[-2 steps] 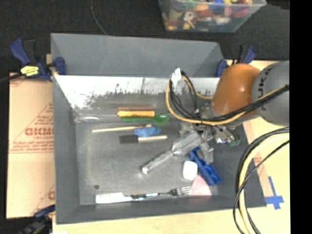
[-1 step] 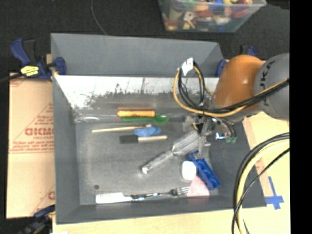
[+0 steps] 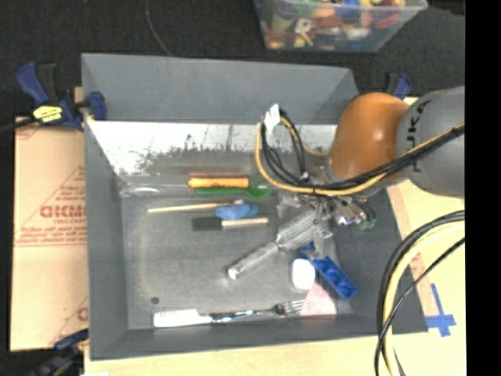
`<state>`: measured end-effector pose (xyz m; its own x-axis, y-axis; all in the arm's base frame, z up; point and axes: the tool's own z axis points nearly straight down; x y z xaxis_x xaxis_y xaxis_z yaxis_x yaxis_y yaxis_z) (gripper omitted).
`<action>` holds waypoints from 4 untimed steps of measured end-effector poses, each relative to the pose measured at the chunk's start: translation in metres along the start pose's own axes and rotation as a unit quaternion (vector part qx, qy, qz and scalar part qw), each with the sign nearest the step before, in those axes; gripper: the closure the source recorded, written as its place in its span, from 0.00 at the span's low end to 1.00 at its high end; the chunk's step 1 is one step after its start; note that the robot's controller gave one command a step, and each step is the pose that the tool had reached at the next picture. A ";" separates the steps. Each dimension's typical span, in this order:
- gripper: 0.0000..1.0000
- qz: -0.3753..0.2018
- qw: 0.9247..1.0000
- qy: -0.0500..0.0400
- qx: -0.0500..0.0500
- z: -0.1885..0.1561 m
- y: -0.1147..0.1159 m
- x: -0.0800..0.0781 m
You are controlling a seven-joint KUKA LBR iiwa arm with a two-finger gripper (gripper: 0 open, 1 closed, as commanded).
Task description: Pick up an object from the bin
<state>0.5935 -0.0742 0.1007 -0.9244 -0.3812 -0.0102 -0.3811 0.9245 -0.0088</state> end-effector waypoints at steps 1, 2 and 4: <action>0.00 0.057 0.998 -0.002 0.002 0.028 0.002 -0.006; 1.00 -0.011 1.000 -0.003 0.002 0.030 0.018 -0.002; 1.00 -0.011 1.000 -0.005 0.003 0.026 0.016 -0.002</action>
Offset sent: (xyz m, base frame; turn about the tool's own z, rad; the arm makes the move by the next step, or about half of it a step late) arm -0.0052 0.0183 -0.0307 -0.0223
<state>0.5895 -0.0584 0.0747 -0.9159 -0.4010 -0.0192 -0.4008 0.9161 -0.0156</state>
